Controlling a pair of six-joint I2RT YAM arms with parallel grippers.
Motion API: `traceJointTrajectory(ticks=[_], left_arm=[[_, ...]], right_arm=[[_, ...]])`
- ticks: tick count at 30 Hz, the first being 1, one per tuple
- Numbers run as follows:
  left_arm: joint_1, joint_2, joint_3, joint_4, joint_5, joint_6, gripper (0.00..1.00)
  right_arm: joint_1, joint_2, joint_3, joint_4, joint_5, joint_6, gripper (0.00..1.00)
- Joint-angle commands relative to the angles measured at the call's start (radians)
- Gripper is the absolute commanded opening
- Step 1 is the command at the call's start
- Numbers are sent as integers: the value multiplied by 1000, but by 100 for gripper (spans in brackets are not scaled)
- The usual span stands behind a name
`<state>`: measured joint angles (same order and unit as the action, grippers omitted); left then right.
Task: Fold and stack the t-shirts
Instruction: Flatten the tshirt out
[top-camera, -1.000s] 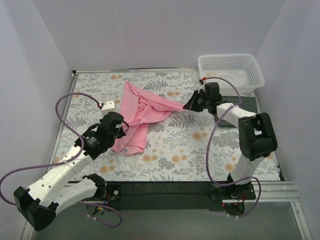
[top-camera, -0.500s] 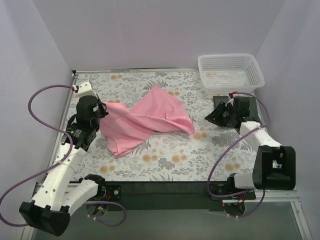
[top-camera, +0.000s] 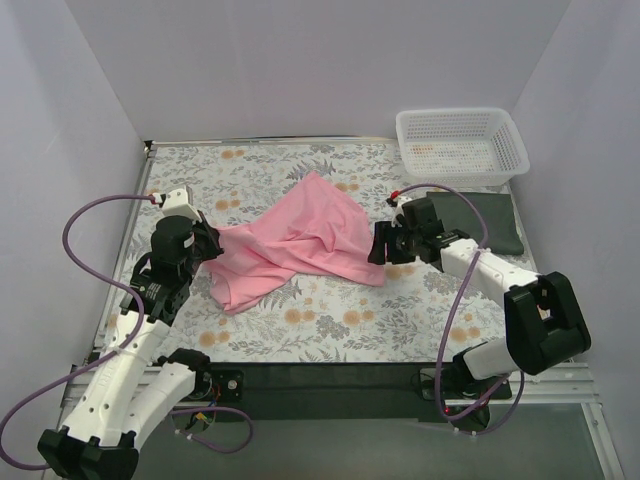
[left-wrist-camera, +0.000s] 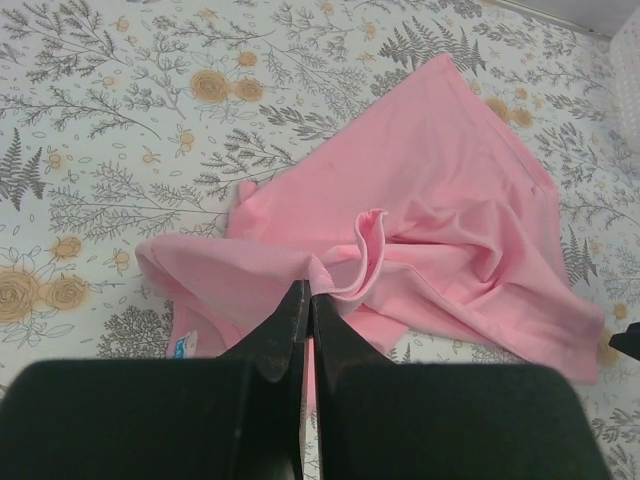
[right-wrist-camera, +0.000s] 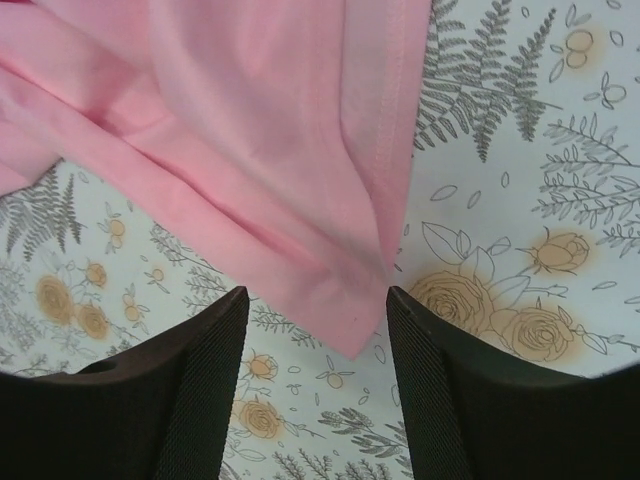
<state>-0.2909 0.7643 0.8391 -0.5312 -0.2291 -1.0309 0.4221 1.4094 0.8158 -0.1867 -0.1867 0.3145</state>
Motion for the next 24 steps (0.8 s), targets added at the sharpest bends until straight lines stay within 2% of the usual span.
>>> traceJointTrajectory(ticks=[1, 7, 11, 24], left_arm=[[4, -3, 11, -12, 13, -9, 0], [4, 4, 8, -10, 5, -12, 0], [4, 16, 15, -13, 1, -15, 0], [4, 26, 23, -10, 4, -12, 0]], right_arm=[[6, 22, 19, -54, 105, -8, 53], [136, 14, 28, -97, 214, -152, 47], [228, -1, 20, -100, 247, -242, 46], [303, 126, 57, -126, 279, -340, 46]])
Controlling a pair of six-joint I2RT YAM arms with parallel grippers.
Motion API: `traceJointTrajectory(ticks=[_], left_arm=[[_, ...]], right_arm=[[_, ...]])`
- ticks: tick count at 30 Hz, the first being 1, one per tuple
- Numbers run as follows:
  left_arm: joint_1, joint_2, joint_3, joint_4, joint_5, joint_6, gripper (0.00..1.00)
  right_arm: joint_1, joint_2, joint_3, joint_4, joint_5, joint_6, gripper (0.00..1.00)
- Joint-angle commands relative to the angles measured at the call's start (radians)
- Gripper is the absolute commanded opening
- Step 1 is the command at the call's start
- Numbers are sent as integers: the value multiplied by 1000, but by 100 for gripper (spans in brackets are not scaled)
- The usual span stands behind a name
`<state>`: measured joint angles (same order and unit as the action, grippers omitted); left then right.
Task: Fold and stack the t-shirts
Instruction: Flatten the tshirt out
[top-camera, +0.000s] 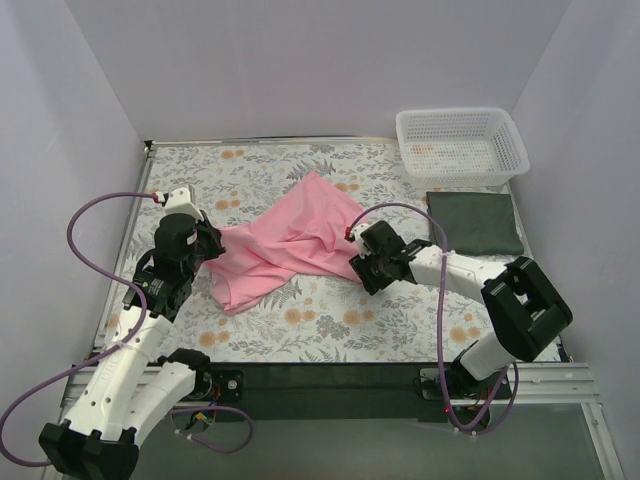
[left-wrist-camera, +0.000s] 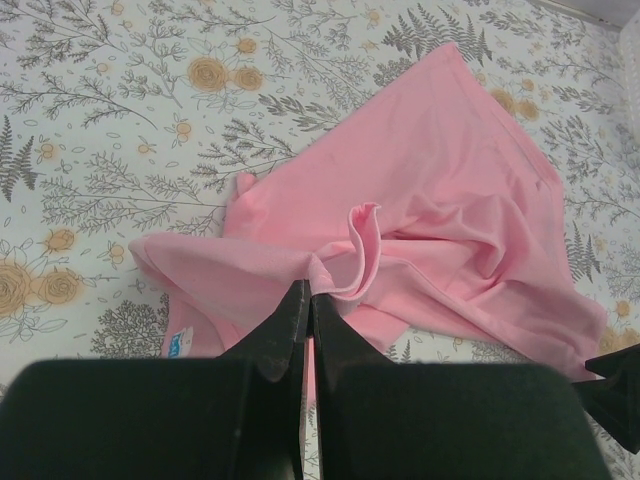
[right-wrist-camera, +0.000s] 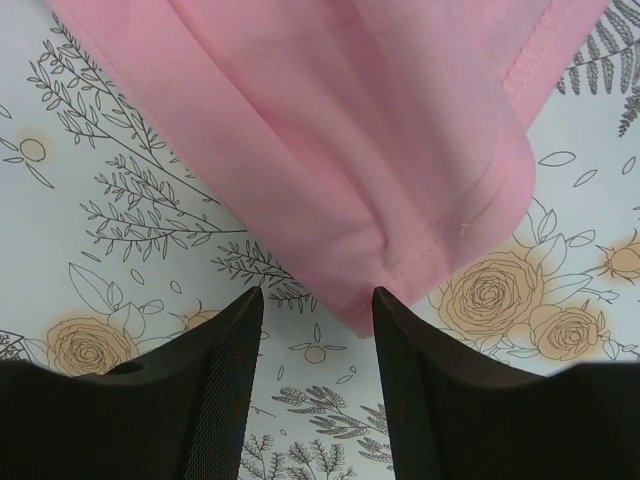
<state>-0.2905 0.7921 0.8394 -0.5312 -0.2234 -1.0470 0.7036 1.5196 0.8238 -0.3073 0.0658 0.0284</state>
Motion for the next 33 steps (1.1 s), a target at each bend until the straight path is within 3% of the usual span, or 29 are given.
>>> traceJointTrajectory(ticks=[1, 15, 21, 26, 33], left_arm=[[4, 1, 23, -10, 1, 2, 0], [4, 10, 18, -6, -25, 15, 0], [4, 28, 35, 11, -36, 25, 0], [4, 64, 38, 37, -33, 25, 0], [4, 194, 194, 91, -89, 100, 0]], right_arm=[[26, 22, 54, -6, 38, -61, 46], [43, 94, 54, -21, 180, -79, 40], [42, 128, 74, -23, 192, -102, 26], [43, 149, 81, -30, 167, -110, 1], [37, 19, 225, -78, 353, -143, 1]])
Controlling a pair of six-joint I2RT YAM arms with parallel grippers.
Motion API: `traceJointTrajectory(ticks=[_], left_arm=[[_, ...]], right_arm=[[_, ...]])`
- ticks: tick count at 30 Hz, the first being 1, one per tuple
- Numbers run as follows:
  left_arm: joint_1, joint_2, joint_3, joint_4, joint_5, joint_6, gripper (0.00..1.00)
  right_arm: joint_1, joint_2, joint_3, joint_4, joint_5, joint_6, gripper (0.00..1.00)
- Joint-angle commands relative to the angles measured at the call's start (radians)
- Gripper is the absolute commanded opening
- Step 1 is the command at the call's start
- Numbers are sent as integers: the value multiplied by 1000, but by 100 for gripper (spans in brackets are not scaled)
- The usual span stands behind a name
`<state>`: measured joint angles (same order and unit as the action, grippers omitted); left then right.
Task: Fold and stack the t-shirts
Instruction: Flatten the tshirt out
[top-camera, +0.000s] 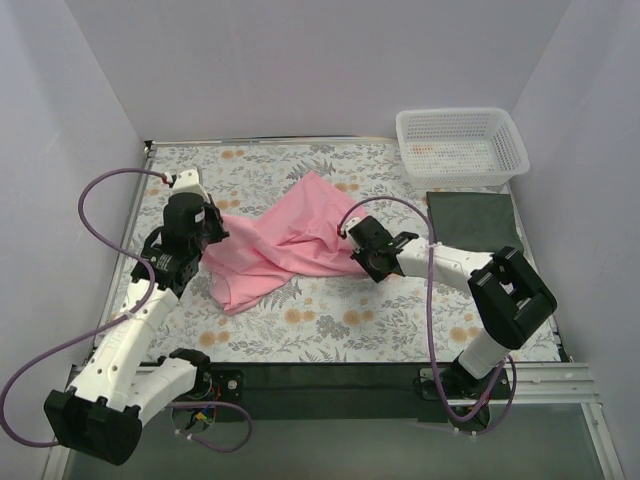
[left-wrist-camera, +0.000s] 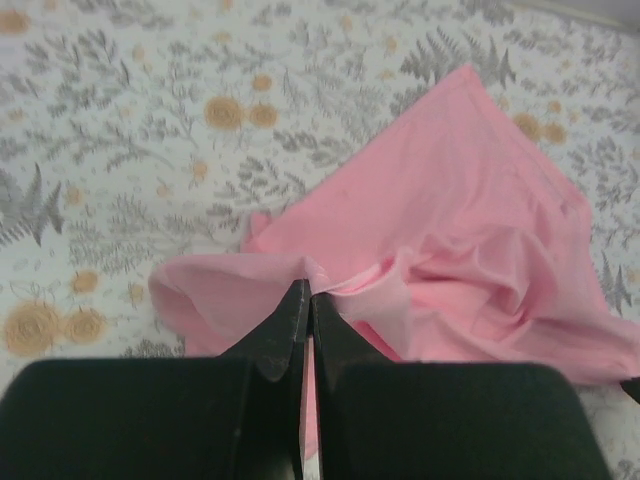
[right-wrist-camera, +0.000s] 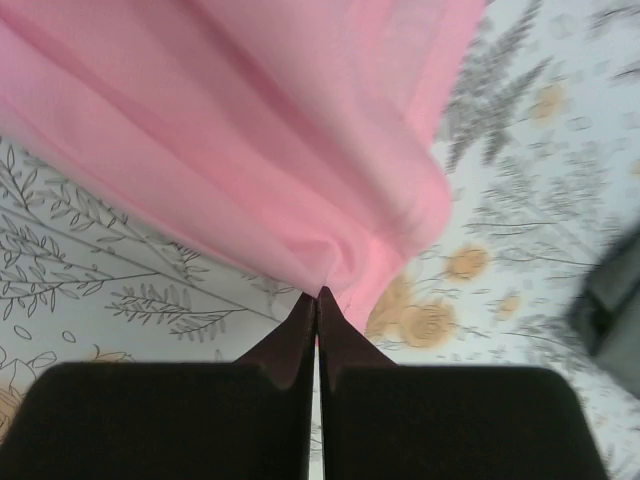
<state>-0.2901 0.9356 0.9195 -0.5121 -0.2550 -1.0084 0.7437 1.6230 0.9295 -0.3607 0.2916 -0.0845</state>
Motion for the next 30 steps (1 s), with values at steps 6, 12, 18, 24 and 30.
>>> traceJointTrajectory(ticks=[6, 12, 18, 24, 30], left_arm=[[5, 258, 525, 161, -176, 194, 0], [8, 393, 929, 198, -196, 251, 0], [8, 284, 1000, 233, -142, 289, 0], [8, 131, 999, 227, -32, 297, 0], [8, 55, 1056, 166, 10, 297, 0]], right_arm=[[-67, -135, 512, -41, 346, -133, 1], [-84, -141, 886, -31, 396, -297, 1], [-84, -308, 902, -1, 308, -374, 1], [-84, -564, 773, 29, 170, -373, 1], [-84, -738, 741, 5, 49, -362, 1]])
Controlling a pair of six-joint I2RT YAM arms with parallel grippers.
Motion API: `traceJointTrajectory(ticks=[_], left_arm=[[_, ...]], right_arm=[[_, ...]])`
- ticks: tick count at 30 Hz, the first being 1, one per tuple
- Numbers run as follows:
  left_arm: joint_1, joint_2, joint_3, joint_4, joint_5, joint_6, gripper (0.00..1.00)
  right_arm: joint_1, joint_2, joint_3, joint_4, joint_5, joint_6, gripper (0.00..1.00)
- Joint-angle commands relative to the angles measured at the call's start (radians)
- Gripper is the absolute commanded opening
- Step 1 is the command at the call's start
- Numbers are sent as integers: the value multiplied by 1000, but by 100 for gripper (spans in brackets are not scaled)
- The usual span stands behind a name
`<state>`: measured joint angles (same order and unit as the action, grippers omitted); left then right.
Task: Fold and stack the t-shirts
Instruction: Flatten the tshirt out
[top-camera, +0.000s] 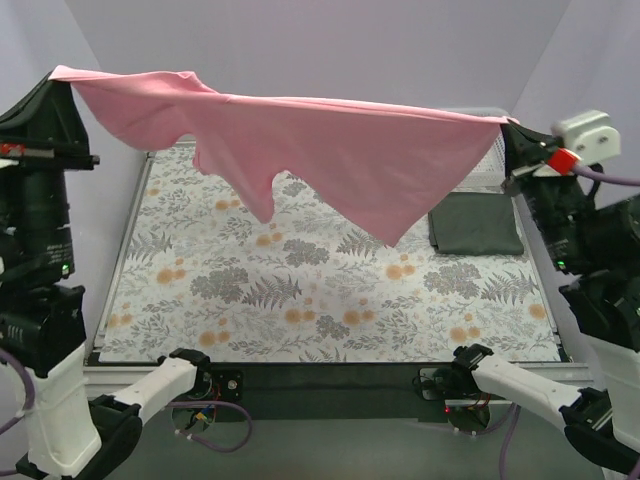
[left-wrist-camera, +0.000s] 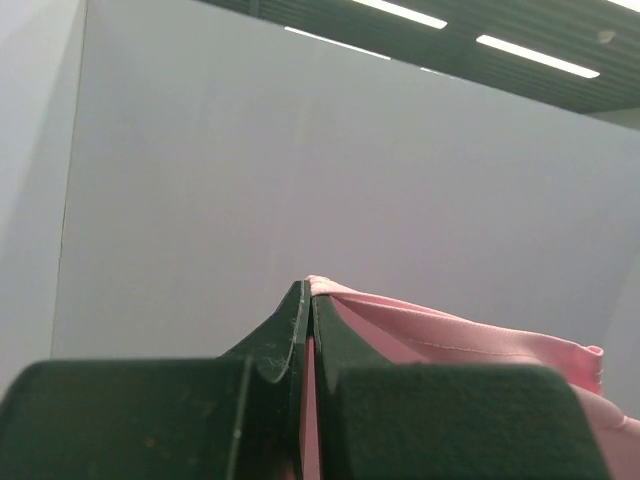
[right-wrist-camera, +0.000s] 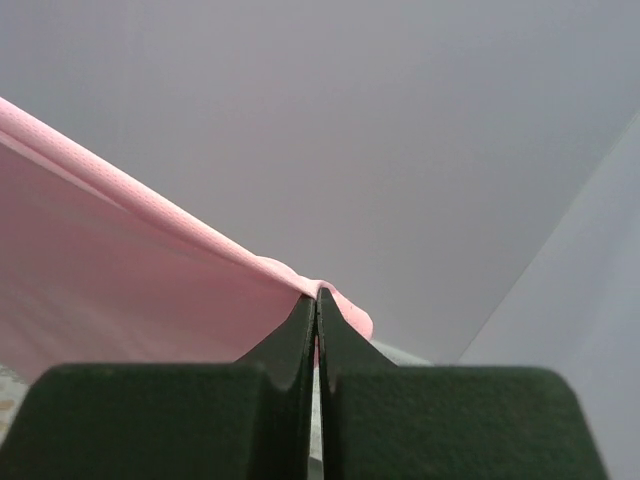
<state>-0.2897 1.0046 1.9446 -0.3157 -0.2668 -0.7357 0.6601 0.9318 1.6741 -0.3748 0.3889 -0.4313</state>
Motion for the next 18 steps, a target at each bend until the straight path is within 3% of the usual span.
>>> traceJointTrajectory(ticks=[1, 10, 15, 18], left_arm=[[6, -27, 42, -40, 24, 27, 0], [6, 9, 24, -66, 23, 97, 0], [6, 116, -148, -54, 24, 127, 0], [9, 202, -347, 33, 6, 143, 0]], right_arm=[[-1, -60, 9, -7, -68, -15, 1], [-2, 36, 55, -159, -113, -12, 1], [-1, 155, -28, -150, -49, -24, 1], [-33, 261, -126, -93, -8, -49, 1]])
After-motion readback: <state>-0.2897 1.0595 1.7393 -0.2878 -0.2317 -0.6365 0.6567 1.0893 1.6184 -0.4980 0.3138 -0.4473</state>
